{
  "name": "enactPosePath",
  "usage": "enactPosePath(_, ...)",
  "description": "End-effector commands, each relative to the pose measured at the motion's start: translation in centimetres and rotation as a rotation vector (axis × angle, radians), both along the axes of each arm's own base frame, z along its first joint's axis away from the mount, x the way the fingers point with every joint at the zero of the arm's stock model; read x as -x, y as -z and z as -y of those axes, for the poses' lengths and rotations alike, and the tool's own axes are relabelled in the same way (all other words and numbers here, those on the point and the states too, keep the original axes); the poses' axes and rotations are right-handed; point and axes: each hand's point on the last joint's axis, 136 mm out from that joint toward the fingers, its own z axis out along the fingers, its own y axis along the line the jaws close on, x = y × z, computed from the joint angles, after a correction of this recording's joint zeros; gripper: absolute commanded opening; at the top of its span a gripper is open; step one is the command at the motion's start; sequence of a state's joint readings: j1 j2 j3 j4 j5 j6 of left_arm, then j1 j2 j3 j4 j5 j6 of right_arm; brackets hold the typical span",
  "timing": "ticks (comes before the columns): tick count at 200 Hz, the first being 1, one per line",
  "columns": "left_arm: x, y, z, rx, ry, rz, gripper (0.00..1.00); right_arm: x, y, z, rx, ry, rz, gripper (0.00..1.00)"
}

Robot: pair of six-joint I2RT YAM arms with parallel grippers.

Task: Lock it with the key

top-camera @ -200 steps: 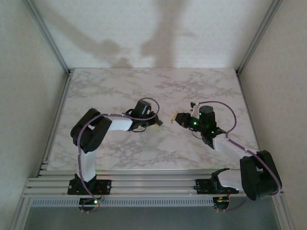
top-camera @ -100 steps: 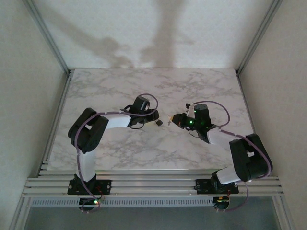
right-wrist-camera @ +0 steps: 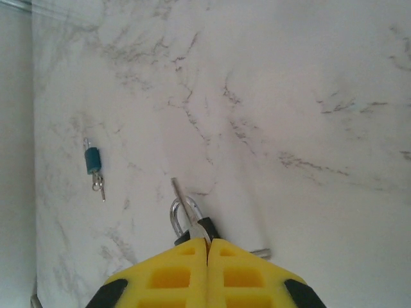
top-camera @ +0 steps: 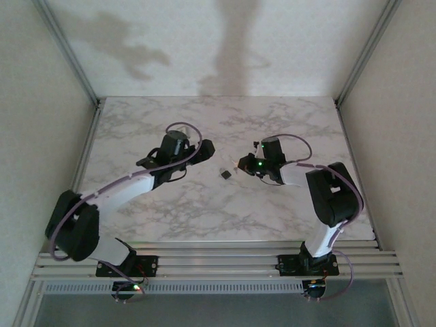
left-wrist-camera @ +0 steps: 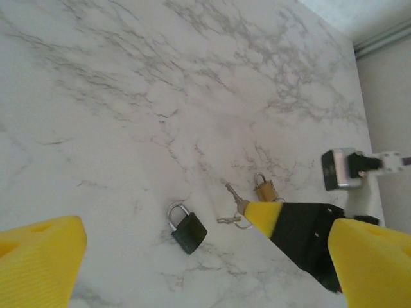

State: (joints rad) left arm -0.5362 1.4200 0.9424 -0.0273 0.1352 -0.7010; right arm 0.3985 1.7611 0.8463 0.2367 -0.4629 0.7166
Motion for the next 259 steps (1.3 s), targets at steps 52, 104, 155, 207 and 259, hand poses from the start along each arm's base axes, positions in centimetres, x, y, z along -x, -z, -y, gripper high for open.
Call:
enactPosePath(52, 5.1, -4.2, -7.5, -0.047, -0.168, 0.07, 1.0, -0.2, 4.0, -0.6, 0.178, -0.041, -0.078, 0.0)
enactPosePath(104, 7.2, -4.0, -9.6, -0.057, -0.202, 0.077, 1.0, 0.3, 4.5, -1.7, 0.236, -0.078, -0.083, 0.0)
enactPosePath(155, 7.8, -4.3, -10.5, -0.067, -0.215, 0.086, 1.0, 0.8, 4.1, -0.7, 0.302, -0.062, -0.079, 0.27)
enactPosePath(207, 8.4, -5.5, -12.6, -0.121, -0.256, 0.112, 0.99, 0.9, 1.1, 0.2, 0.43, -0.079, -0.016, 0.51)
enactPosePath(259, 9.5, -9.1, -17.2, -0.244, -0.394, 0.194, 1.0, 1.4, -1.4, -1.7, 0.554, -0.166, 0.07, 0.62)
